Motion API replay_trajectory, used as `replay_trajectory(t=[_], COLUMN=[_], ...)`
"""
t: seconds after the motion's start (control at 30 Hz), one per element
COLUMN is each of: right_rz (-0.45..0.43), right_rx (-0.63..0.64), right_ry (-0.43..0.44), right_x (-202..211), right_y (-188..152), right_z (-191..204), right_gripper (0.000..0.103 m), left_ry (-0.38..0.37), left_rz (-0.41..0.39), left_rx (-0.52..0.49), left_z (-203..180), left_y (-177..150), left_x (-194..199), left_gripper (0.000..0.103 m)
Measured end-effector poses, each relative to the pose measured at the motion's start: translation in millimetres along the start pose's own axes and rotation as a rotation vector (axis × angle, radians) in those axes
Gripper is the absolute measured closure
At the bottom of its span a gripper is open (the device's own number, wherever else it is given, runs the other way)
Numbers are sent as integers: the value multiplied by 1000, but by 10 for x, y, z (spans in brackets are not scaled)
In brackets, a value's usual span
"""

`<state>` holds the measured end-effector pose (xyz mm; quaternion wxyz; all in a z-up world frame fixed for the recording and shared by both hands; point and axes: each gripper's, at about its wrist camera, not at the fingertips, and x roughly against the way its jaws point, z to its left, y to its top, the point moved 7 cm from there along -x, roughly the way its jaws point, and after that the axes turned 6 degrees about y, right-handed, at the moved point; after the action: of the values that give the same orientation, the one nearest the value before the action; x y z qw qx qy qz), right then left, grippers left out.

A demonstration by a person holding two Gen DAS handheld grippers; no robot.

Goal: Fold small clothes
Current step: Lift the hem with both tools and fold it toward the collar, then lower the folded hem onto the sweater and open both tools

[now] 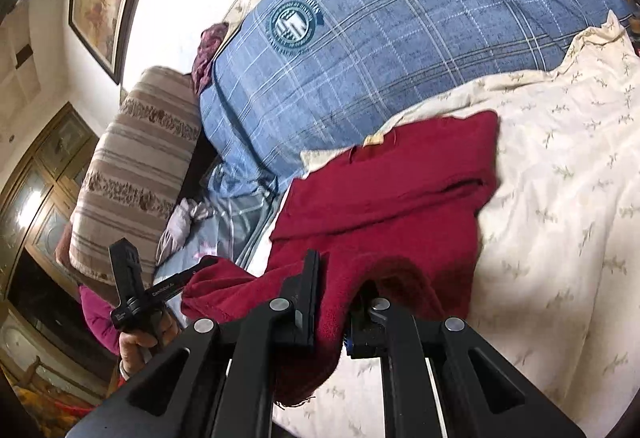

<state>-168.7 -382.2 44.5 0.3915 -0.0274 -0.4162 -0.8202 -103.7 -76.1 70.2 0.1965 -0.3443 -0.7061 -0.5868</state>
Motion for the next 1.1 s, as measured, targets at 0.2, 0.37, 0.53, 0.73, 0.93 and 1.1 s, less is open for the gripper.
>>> replay_trajectory(t=[0.2,0.37,0.53,0.73,0.93,1.1], right_rz=[-22,-20,4,39,97,62], right_rx=[-3,5,25,-29,-81,-156], right_ry=[-56,-90,-142,-184,-256,-223], right_x=[-172,-393,-697,-1093,-1489,-1620], right_y=[371,693,968,1197,1242,1338], right_z=[-206,-338,-498,-871,-1317,-1517], right_gripper=[95,95,95,95,95,93], left_ry=[33,58,86,106,92,75], left_rz=[-35,-40,-37,11,60,52], left_rx=[7,28,27,52,82,80], left_z=[-40,-47,-50,69,185,183], left_y=[342,600,810,936,941,1005], left_x=[-222,-481,-792,-1284,-1669,-1763], left_gripper=[99,99,99,99,99,98])
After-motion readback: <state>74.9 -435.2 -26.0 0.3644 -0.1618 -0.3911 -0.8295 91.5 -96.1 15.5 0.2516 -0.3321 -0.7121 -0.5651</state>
